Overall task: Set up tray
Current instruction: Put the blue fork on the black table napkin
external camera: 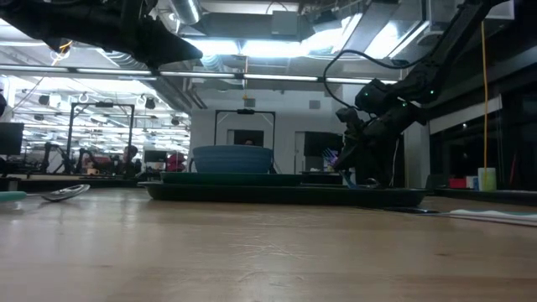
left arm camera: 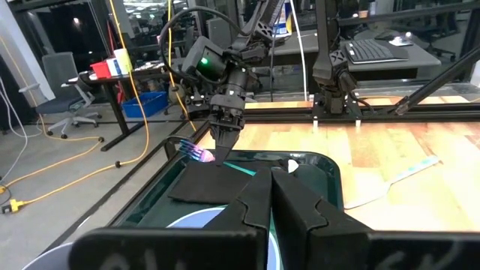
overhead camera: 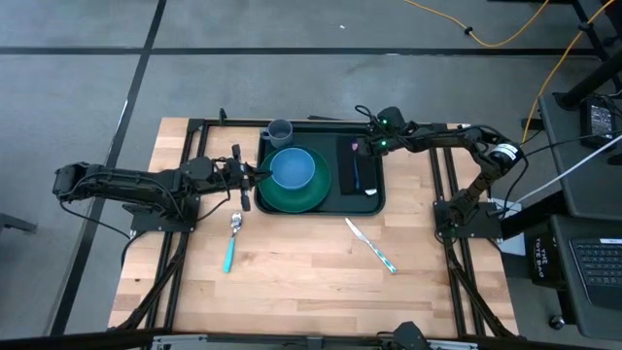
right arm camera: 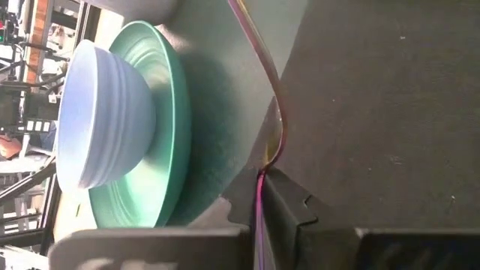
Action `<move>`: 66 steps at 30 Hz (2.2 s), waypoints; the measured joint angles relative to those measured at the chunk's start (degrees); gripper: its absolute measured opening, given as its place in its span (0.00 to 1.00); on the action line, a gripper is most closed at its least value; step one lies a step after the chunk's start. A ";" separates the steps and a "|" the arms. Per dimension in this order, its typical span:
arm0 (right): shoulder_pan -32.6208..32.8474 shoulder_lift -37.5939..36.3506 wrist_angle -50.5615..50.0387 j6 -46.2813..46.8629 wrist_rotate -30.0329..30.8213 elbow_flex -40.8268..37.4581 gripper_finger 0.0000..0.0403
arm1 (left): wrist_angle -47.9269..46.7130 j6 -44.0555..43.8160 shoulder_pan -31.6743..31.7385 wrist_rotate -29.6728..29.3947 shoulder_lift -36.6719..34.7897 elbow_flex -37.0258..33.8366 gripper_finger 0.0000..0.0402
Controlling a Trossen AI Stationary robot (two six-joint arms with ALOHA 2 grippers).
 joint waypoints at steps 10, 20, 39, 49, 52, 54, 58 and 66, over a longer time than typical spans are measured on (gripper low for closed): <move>0.00 0.00 -0.12 -0.54 0.15 -0.02 0.06 | 0.00 0.00 -0.01 0.00 0.00 0.00 0.01; 0.00 0.00 -0.10 -2.97 1.27 -0.04 0.09 | 0.00 0.00 0.01 0.00 0.00 0.00 0.01; -0.07 0.00 0.82 -5.80 2.12 1.17 0.10 | -0.01 0.00 -0.01 0.00 0.00 0.00 0.01; 4.85 0.00 -16.55 -14.79 18.19 9.86 0.10 | -0.02 0.00 -0.01 0.00 0.00 0.00 0.01; 7.53 0.00 -21.76 -16.29 24.02 12.74 0.10 | -0.02 0.00 -0.01 0.00 0.00 0.00 0.01; 9.18 0.00 -22.39 -16.15 25.04 13.54 0.10 | -0.02 0.00 -0.01 0.00 0.00 0.00 0.02; 11.87 -0.02 -22.38 -16.11 26.57 14.19 0.10 | -0.02 0.00 -0.01 0.00 0.00 0.00 0.02; 15.08 -0.02 -23.31 -16.27 30.90 14.19 0.10 | -0.02 0.00 0.01 0.00 0.00 0.00 0.01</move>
